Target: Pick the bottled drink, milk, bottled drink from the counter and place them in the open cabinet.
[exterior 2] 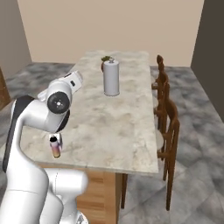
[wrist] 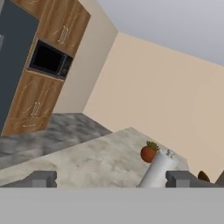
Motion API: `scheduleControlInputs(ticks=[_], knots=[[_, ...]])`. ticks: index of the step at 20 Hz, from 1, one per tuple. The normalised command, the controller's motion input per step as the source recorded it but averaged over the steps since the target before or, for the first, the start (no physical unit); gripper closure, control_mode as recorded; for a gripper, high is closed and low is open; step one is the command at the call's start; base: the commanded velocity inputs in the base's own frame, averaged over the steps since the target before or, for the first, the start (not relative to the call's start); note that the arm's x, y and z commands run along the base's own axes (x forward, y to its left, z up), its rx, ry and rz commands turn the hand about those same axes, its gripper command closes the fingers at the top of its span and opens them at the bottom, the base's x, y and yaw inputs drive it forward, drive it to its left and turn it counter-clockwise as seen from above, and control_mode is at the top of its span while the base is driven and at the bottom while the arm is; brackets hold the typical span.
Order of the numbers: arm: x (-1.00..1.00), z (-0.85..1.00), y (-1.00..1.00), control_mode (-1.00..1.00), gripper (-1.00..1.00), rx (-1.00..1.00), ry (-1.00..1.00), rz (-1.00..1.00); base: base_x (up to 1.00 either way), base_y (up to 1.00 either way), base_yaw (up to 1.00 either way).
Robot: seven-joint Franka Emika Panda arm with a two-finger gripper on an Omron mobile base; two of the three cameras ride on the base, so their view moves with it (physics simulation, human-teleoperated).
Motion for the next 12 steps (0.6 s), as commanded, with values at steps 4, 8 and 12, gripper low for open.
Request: scheduleControlInputs(ticks=[4,8,12], knots=[[0.0,0.0,0.0,1.0,-1.0,0.0,0.0,0.0,0.35,-0.37,0.01],[-0.31,-0.22,-0.84,-1.0,-1.0,0.01,0.0,0.13,0.0,0.0,0.0],[-0.47,-0.33,-0.77,-1.0,-1.0,0.0,0.01,0.23,0.0,0.0,0.0]])
